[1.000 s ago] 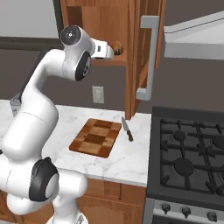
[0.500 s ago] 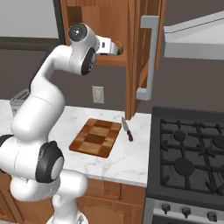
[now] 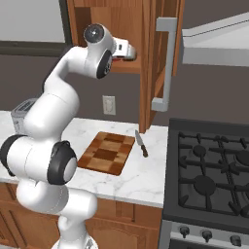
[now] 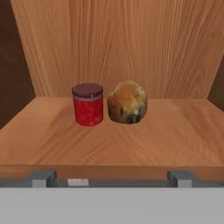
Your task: Pick the bread, place it on the cutting board, pick the jam, place it on the counter, and close the cabinet.
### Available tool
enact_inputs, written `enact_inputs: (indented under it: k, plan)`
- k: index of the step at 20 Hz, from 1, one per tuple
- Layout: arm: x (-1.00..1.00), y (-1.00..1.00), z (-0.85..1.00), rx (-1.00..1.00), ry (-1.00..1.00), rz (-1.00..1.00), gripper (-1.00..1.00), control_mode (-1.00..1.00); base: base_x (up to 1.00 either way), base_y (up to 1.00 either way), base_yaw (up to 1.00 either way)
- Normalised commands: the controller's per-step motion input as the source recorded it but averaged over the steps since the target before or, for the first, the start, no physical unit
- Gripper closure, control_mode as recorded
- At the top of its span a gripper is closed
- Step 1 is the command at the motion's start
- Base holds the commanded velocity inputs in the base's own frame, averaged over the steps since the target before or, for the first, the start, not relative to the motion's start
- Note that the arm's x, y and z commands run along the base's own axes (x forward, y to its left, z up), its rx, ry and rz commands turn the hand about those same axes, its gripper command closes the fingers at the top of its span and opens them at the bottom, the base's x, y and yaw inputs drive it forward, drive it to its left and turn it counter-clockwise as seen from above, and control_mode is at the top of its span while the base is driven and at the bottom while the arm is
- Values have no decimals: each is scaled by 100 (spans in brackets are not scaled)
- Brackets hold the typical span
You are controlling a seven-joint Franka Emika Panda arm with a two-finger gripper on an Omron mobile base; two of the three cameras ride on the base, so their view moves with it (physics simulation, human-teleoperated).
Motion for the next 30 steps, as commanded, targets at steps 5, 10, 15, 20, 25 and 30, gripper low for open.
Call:
enact_inputs:
  k: [5,10,15,20,25,30]
  plan:
    - [31,-15,0,0,0,0,-100,-100,0,0,0]
    - [31,-13,0,0,0,0,-100,-100,0,0,0]
    - [27,-2,0,0,0,0,-100,-100,0,0,0]
    - [21,-1,0,0,0,0,-100,-100,0,0,0]
    - [21,-5,0,0,0,0,-100,-100,0,0,0]
    - [18,-12,0,0,0,0,-100,-100,0,0,0]
